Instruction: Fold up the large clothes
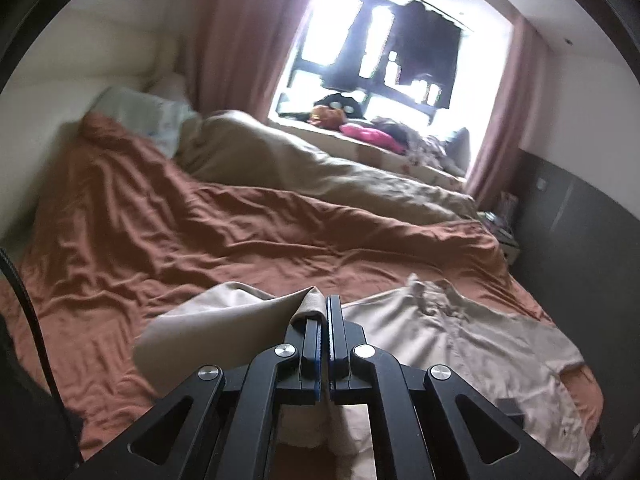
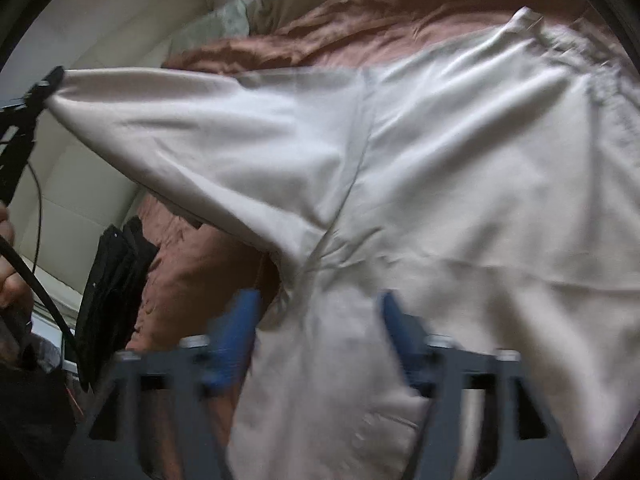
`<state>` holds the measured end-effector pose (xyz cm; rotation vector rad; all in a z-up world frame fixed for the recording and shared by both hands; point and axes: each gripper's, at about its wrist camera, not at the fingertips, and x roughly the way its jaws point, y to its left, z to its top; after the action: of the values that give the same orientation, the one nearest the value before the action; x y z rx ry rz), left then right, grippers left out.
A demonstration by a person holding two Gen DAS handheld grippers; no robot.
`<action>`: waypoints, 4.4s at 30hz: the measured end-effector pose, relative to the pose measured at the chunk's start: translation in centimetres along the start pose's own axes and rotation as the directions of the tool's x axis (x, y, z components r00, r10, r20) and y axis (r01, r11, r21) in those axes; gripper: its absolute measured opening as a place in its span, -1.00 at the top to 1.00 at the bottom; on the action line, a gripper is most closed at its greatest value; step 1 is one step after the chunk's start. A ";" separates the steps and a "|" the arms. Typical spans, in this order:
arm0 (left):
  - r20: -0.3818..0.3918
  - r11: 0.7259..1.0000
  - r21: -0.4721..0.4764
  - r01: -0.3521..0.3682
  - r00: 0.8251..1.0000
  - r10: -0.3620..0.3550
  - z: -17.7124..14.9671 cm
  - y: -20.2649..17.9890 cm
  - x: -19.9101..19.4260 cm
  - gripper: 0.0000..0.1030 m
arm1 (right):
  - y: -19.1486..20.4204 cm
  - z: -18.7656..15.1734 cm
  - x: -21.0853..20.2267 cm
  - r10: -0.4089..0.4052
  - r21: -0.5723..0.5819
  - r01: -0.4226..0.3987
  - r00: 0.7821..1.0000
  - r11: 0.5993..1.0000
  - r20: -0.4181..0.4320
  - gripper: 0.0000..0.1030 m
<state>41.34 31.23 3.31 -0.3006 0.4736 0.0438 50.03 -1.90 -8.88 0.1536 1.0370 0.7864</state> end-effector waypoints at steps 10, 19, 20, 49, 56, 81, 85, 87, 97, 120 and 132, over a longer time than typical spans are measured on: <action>-0.063 0.980 0.159 0.118 0.992 -0.109 -0.7 -10.3 2.6 0.97 | -3.7 -4.3 -11.0 -0.116 0.039 0.112 0.985 0.993 0.124 -0.55; -0.272 0.951 0.160 0.263 0.938 -0.214 -5.7 -17.0 8.4 0.93 | -8.6 -10.3 -19.9 -0.252 0.149 0.227 0.949 0.963 0.187 -0.55; -0.321 0.951 0.150 0.270 0.923 -0.211 -6.4 -17.5 9.3 0.74 | -8.7 -10.5 -20.1 -0.263 0.156 0.236 0.947 0.959 0.185 -0.55; -0.362 0.986 -0.132 -0.102 0.931 0.048 -14.0 -0.2 -1.3 -0.31 | 1.0 -0.2 -8.1 -0.284 -0.244 0.303 0.952 0.921 0.110 -0.55; -0.383 0.961 -0.180 -0.212 0.915 0.129 -15.7 4.4 -3.2 -0.15 | 3.3 2.5 -1.3 -0.332 -0.360 0.338 0.940 0.869 0.080 -0.55; -0.425 0.942 -0.243 -0.230 0.899 0.109 -18.8 7.4 -0.3 -0.11 | 0.3 7.5 6.2 -0.389 -0.368 0.357 0.921 0.859 -0.014 0.44; -0.431 0.951 -0.237 -0.199 0.899 0.080 -18.5 5.7 1.3 -0.11 | -1.7 8.3 1.9 -0.333 -0.277 0.327 0.943 0.904 0.025 0.44; -0.435 0.958 -0.223 -0.181 0.898 0.068 -18.4 4.5 2.2 -0.11 | -3.0 8.1 -0.3 -0.315 -0.231 0.316 0.948 0.920 0.043 0.44; -0.455 0.974 -0.190 -0.125 0.890 0.025 -18.1 0.8 5.5 -0.11 | -8.8 5.0 -10.5 -0.469 0.021 0.471 0.872 0.882 0.143 0.33; -0.539 0.976 -0.022 -0.218 0.825 0.172 -19.5 -2.1 12.1 -0.11 | -22.0 0.3 -9.6 -0.613 0.237 0.609 0.787 0.757 -0.066 -0.49; -0.511 0.980 -0.043 -0.196 0.847 0.147 -18.4 -3.0 9.6 -0.11 | -19.2 -0.2 -12.8 -0.601 0.247 0.578 0.799 0.778 0.021 -0.49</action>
<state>42.05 22.68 -15.76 -0.3620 1.0271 0.1655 56.30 -24.12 -8.84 0.0529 1.0002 0.0778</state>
